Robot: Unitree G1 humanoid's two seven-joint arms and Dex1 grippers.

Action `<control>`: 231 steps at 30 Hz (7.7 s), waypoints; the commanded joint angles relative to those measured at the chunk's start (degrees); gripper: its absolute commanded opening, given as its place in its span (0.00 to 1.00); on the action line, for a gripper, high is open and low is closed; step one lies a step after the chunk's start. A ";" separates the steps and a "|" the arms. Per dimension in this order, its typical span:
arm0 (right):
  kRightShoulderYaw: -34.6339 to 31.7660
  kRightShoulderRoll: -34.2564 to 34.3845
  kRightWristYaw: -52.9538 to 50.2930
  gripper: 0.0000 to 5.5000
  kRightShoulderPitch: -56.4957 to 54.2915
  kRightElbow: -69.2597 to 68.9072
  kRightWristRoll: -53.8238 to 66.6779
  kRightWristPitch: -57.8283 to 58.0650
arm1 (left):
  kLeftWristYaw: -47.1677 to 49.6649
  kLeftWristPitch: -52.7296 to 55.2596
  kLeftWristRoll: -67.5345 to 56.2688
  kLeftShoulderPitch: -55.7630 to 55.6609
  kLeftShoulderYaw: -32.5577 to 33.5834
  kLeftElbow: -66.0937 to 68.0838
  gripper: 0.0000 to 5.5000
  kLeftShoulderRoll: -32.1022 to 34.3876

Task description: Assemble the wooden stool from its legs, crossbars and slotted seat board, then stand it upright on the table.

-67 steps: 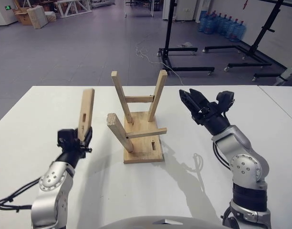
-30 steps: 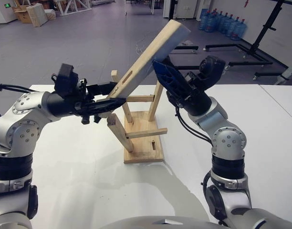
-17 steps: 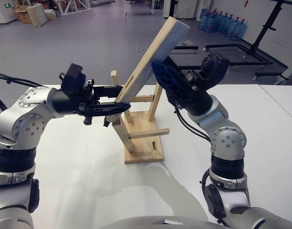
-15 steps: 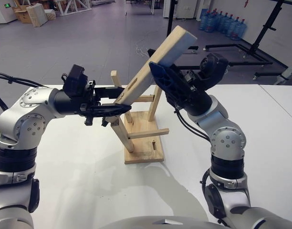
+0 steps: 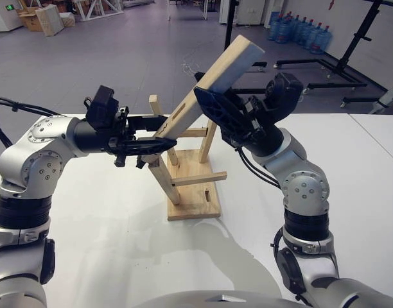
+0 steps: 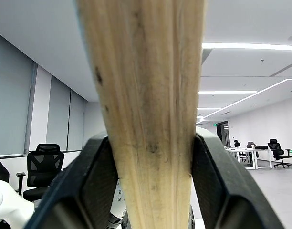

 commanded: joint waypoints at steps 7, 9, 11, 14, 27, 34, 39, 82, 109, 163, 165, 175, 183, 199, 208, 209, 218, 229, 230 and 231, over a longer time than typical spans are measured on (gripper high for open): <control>-0.18 -0.87 2.47 0.38 -0.30 0.65 -5.02 -4.98 | 3.14 -0.24 2.71 -1.49 1.49 3.77 0.53 -1.07; -0.43 -2.65 3.91 0.38 0.18 1.05 -6.26 -5.11 | 4.76 -0.70 3.22 -0.86 2.31 3.84 0.59 -1.31; -2.77 -3.46 3.55 0.38 0.01 2.99 -7.96 -7.28 | 6.36 -1.28 3.29 0.92 4.07 3.35 0.63 -1.45; -6.46 -6.92 5.86 0.37 0.32 5.72 -8.02 -8.30 | 9.59 -1.78 2.61 5.76 7.62 -0.67 0.66 -1.97; -7.55 -24.17 34.11 0.37 8.12 27.37 -11.98 -1.32 | 32.23 -7.51 -2.79 22.45 19.28 -15.88 0.66 -13.63; -3.91 -19.76 35.68 0.37 11.48 23.72 -14.98 -5.96 | 37.31 -8.01 -3.41 16.81 21.00 -5.41 0.66 -13.82; -2.60 -16.93 36.37 0.37 11.28 26.65 -18.11 -10.34 | 36.07 -8.69 -1.11 14.55 19.20 1.32 0.66 -13.63; 9.90 -20.97 39.44 0.37 7.45 34.84 -32.31 -23.31 | 32.53 -9.35 5.30 16.68 13.62 0.45 0.66 -14.51; 11.04 -20.07 40.55 0.37 5.86 35.10 -32.99 -21.88 | 26.35 -5.61 5.61 21.65 2.76 -3.40 0.66 -13.89; -16.03 -15.27 -0.37 0.90 15.97 3.10 -10.62 -11.60 | 37.41 -1.41 5.88 15.41 -1.38 -9.11 0.66 -15.92; -14.66 -14.65 -6.24 0.90 16.16 -2.31 -11.32 -9.92 | 37.35 -1.33 5.84 15.34 -1.86 -8.99 0.66 -16.09; 2.92 -16.11 -31.33 0.90 14.63 -19.36 -39.05 -1.35 | 38.81 -2.42 8.02 15.70 -3.68 -8.50 0.66 -17.49; 19.84 -23.52 -30.95 0.90 9.65 -13.11 -68.77 -6.66 | 41.41 -3.13 9.42 17.99 -4.12 -10.51 0.66 -18.65; 41.19 -17.59 -18.25 0.90 12.91 1.73 -103.24 0.64 | 41.96 -0.85 9.73 17.12 -5.77 -12.13 0.66 -17.47; 40.09 -14.05 -6.57 0.90 16.82 5.75 -100.28 6.59 | 41.34 -0.19 10.55 15.68 -5.81 -10.90 0.66 -16.41; 39.56 -13.80 -7.92 0.90 16.51 5.67 -100.49 4.80 | 41.30 -0.18 10.72 15.57 -5.85 -10.71 0.66 -16.31; 17.21 -14.06 -12.09 0.90 8.20 -2.13 -79.46 -16.98 | 40.35 -1.74 11.53 15.34 -3.90 -9.50 0.66 -14.86; -15.64 -15.06 -16.75 0.90 3.88 15.25 -51.44 -3.83 | 39.22 -2.65 12.93 15.17 -4.33 -9.30 0.66 -14.77; -15.25 -14.55 -17.55 0.90 5.88 15.64 -51.50 -3.26 | 39.19 -2.53 12.88 15.35 -4.34 -9.55 0.66 -14.63; -15.11 -13.72 -18.02 0.90 7.17 15.60 -50.62 -2.22 | 39.14 -2.41 12.80 15.48 -4.37 -9.72 0.66 -14.53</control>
